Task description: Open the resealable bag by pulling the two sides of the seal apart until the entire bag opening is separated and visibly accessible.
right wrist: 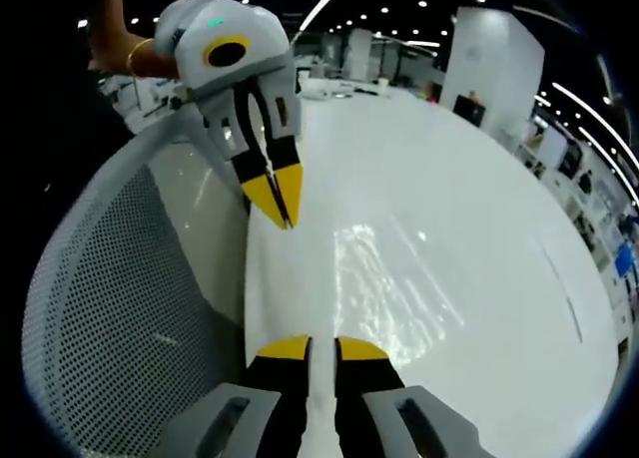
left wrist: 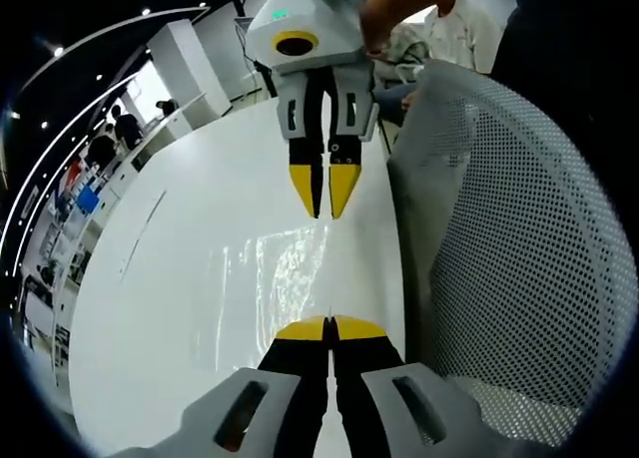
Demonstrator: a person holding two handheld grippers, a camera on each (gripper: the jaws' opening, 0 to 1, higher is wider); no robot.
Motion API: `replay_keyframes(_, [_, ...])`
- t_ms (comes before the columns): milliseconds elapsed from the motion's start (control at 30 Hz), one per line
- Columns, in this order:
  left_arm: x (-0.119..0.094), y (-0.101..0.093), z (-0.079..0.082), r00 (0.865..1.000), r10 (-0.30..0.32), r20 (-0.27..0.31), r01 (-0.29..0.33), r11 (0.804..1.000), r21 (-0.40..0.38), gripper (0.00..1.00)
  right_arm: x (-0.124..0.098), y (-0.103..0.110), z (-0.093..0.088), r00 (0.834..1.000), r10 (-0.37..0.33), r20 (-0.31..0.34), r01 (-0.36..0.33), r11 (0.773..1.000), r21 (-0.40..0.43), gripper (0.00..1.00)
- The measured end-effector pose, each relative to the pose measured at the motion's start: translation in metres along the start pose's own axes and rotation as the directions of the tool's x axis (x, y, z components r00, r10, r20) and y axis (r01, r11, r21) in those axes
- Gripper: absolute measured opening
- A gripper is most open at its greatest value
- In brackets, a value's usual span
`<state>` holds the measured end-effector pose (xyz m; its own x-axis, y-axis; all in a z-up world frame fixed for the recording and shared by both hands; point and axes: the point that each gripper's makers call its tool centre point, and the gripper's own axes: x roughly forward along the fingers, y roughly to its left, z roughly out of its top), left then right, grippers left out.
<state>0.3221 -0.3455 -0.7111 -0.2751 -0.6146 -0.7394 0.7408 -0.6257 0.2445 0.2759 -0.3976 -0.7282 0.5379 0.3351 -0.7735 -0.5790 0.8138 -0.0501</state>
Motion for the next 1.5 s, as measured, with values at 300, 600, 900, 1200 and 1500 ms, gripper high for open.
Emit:
replay_keyframes(300, [-0.002,0.004,0.004,1.0,0.017,0.015,-0.017,1.0,0.006,0.0,0.007,-0.001,-0.002,1.0,-0.005,-0.011,0.005,1.0,-0.001,0.04])
replay_keyframes(600, [-0.003,0.004,0.006,1.0,0.019,0.019,-0.019,1.0,0.016,0.0,0.01,-0.004,-0.002,1.0,-0.01,-0.013,0.01,1.0,0.007,0.0])
replay_keyframes(900, [-0.004,0.006,0.006,0.999,0.029,0.027,-0.03,1.0,0.011,0.0,0.015,-0.004,0.001,1.0,-0.004,-0.007,0.004,1.0,0.01,0.0])
replay_keyframes(1200, [-0.004,0.005,0.003,0.999,0.032,0.023,-0.032,0.999,0.002,0.17,0.018,-0.003,0.0,1.0,-0.001,-0.013,0.001,0.999,0.048,0.0])
replay_keyframes(1500, [-0.006,0.011,0.004,0.997,0.069,0.018,-0.069,0.998,0.001,0.22,0.017,-0.009,0.003,0.999,-0.035,-0.008,0.036,0.995,0.09,0.0])
